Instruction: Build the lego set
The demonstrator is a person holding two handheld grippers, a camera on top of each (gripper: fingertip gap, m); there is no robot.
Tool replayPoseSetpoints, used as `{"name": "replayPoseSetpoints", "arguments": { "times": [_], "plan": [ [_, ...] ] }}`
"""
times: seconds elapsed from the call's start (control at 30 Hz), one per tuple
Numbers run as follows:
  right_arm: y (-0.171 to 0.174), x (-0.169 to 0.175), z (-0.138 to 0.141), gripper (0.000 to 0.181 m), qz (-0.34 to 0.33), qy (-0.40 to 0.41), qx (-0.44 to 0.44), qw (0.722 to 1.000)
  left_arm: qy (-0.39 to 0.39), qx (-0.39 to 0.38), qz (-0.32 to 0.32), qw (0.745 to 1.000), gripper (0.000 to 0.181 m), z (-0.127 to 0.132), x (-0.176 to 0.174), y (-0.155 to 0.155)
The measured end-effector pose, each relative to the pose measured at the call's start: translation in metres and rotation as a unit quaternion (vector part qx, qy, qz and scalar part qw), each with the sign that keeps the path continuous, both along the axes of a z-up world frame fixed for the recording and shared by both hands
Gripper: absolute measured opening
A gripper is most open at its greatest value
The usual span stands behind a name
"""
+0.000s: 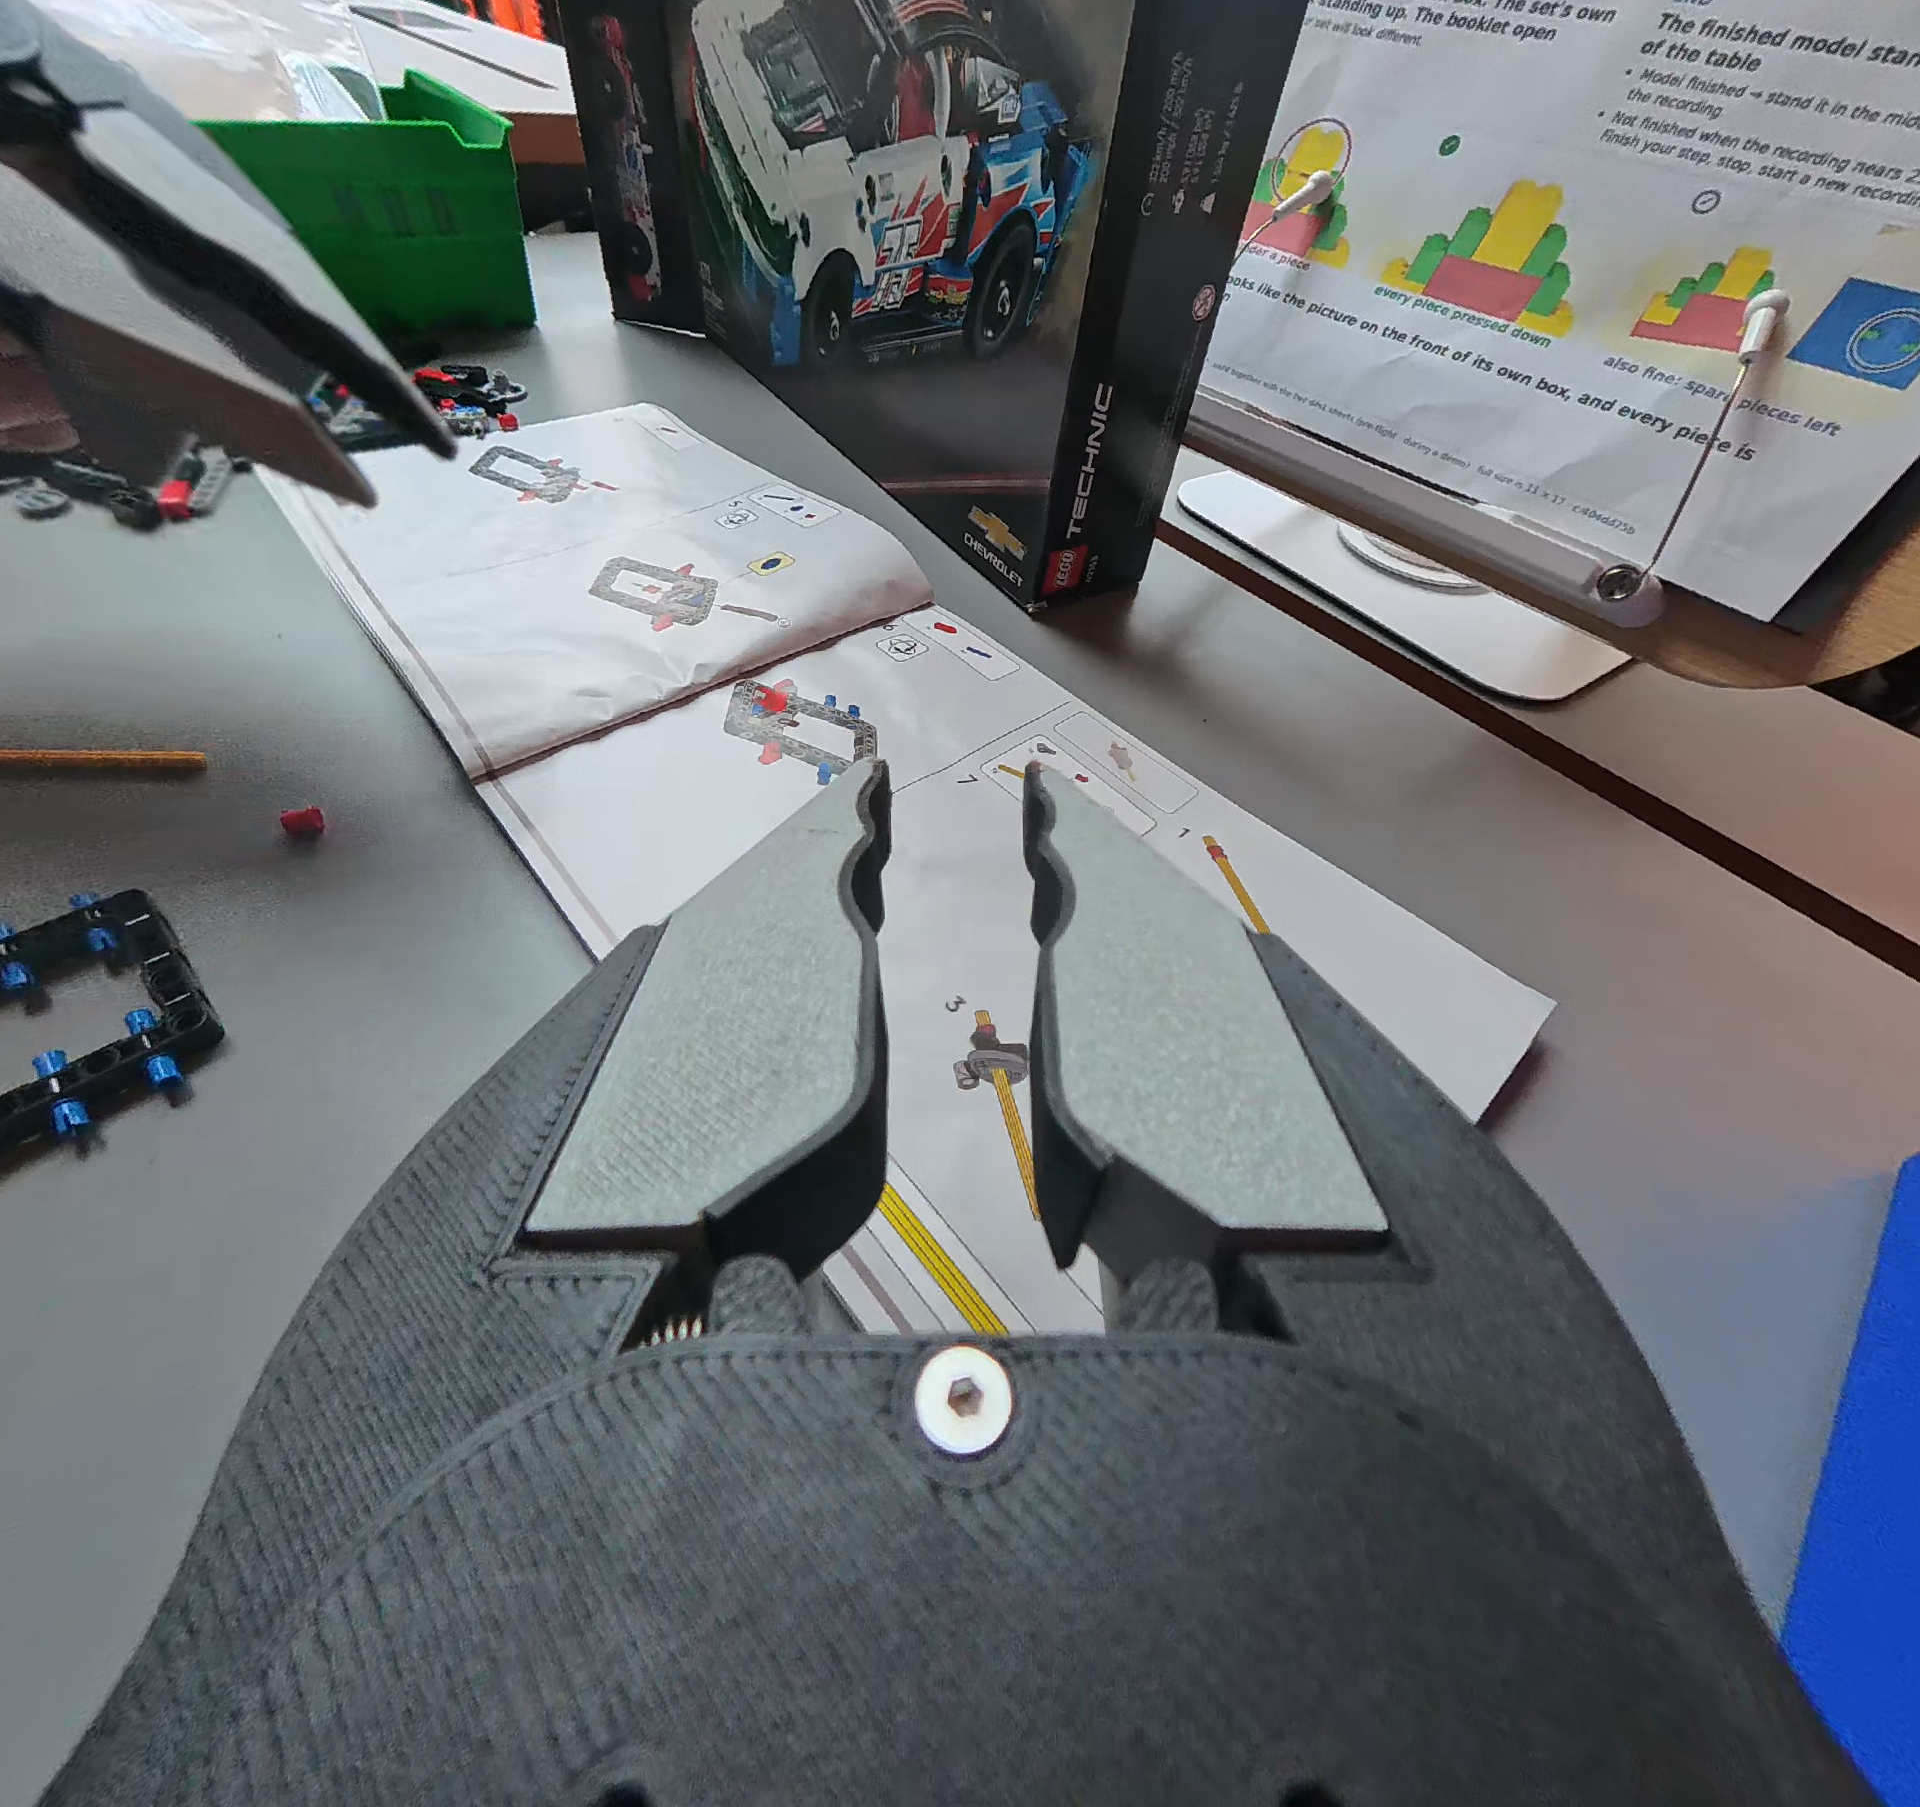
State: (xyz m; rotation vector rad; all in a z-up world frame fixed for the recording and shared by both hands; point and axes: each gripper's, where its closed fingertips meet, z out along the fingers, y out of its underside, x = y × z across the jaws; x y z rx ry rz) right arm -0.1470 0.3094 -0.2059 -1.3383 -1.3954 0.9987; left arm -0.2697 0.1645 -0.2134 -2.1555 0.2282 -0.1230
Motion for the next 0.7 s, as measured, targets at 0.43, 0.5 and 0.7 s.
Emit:
{"name": "replayPoseSetpoints", "arguments": {
  "times": [0.43,0.5,0.7],
  "plan": [
    [0.004,-0.003,-0.004,0.021,0.004,0.003,-0.025,1.0,-0.009,0.097,0.041,0.994,0.027,-0.002,-0.035,0.02],
    [0.004,-0.005,-0.006,0.021,0.008,0.001,-0.031,0.999,-0.02,0.113,0.039,0.993,0.026,0.004,-0.036,0.022],
    [0.005,-0.007,-0.012,0.021,0.012,-0.009,-0.044,0.999,-0.044,0.087,0.029,0.995,0.023,-0.01,-0.03,0.025]
  ]
}}
